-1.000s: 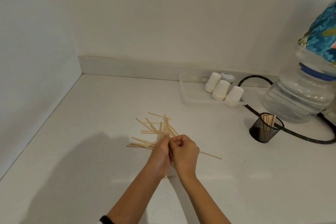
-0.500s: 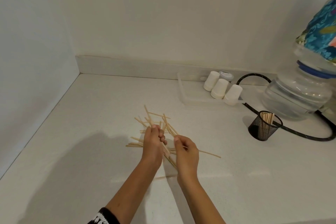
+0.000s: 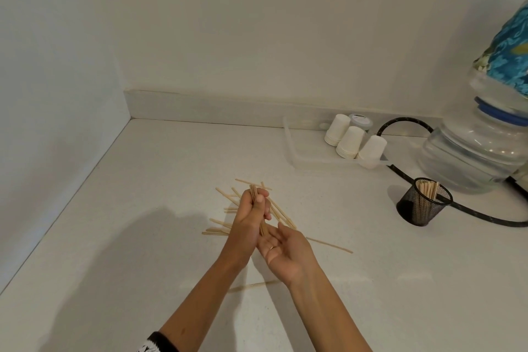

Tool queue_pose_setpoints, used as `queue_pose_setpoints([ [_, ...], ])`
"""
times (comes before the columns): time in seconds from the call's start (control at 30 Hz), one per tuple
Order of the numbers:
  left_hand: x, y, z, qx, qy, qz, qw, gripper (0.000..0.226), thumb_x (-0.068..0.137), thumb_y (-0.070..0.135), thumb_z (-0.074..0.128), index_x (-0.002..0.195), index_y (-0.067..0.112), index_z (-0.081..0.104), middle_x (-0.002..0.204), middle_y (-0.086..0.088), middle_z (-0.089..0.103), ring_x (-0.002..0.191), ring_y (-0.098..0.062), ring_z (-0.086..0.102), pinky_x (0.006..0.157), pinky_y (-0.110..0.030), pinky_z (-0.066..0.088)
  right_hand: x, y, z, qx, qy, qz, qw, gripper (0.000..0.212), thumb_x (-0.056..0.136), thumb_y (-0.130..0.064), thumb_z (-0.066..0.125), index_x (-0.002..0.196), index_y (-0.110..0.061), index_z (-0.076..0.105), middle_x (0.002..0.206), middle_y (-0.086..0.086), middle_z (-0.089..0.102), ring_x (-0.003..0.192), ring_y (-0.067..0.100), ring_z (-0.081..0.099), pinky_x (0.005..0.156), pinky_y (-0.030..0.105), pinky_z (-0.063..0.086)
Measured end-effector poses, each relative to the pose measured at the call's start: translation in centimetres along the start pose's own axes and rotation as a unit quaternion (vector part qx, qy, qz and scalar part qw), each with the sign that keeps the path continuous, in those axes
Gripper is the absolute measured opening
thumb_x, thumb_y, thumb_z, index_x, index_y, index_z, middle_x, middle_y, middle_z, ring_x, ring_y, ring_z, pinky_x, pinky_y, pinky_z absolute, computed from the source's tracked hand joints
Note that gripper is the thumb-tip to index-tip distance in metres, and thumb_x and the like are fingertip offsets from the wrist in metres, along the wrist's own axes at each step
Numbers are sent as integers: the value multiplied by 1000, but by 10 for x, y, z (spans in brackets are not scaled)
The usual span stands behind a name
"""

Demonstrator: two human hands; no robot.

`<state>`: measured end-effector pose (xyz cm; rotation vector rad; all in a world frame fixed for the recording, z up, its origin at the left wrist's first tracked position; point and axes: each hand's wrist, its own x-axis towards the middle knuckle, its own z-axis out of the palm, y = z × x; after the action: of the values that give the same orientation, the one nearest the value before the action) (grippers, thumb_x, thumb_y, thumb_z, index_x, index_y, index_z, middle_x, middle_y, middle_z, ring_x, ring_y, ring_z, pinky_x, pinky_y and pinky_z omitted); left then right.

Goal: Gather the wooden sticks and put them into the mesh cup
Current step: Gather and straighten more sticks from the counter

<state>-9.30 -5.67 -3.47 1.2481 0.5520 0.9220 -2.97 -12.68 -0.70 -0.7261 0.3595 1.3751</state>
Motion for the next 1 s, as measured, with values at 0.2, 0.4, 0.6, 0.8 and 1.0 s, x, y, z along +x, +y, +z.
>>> queue_pose_setpoints([
  [0.2,5,-5,3,54,0,-7,999,13,99,26,43,94,18,52,72,11,54,78,-5,55,82,-24,44,0,-5,1,-10,-26,-17,999,35,103,-10,29,120,14,48,124,31,56,102,33,62,89,37,50],
  [0.4,14,-11,12,51,32,-24,998,32,102,33,33,93,10,54,82,0,68,80,-5,63,68,-9,46,1,-16,-4,-43,-35,-53,997,22,96,7,40,109,19,53,113,33,60,101,36,64,87,40,55],
  [0.6,19,-19,28,-4,20,-67,998,41,102,38,30,98,3,51,97,-5,72,101,-11,64,86,-26,43,7,-34,-23,-90,-3,-107,990,17,90,10,52,101,15,63,102,26,70,89,27,72,68,24,60],
  [0.8,28,-30,64,-78,20,-79,994,48,101,33,30,111,-9,50,106,-17,69,113,-21,61,98,-39,42,6,-80,-45,-199,61,-199,958,12,84,7,63,93,4,70,87,17,74,83,21,73,68,20,59],
  [1.0,43,-46,106,-26,-62,-117,991,43,90,56,34,113,21,45,127,2,62,124,-9,51,102,-35,35,-4,-170,-69,-357,116,-361,854,13,78,1,72,88,-7,75,82,8,75,81,19,71,79,25,56],
])
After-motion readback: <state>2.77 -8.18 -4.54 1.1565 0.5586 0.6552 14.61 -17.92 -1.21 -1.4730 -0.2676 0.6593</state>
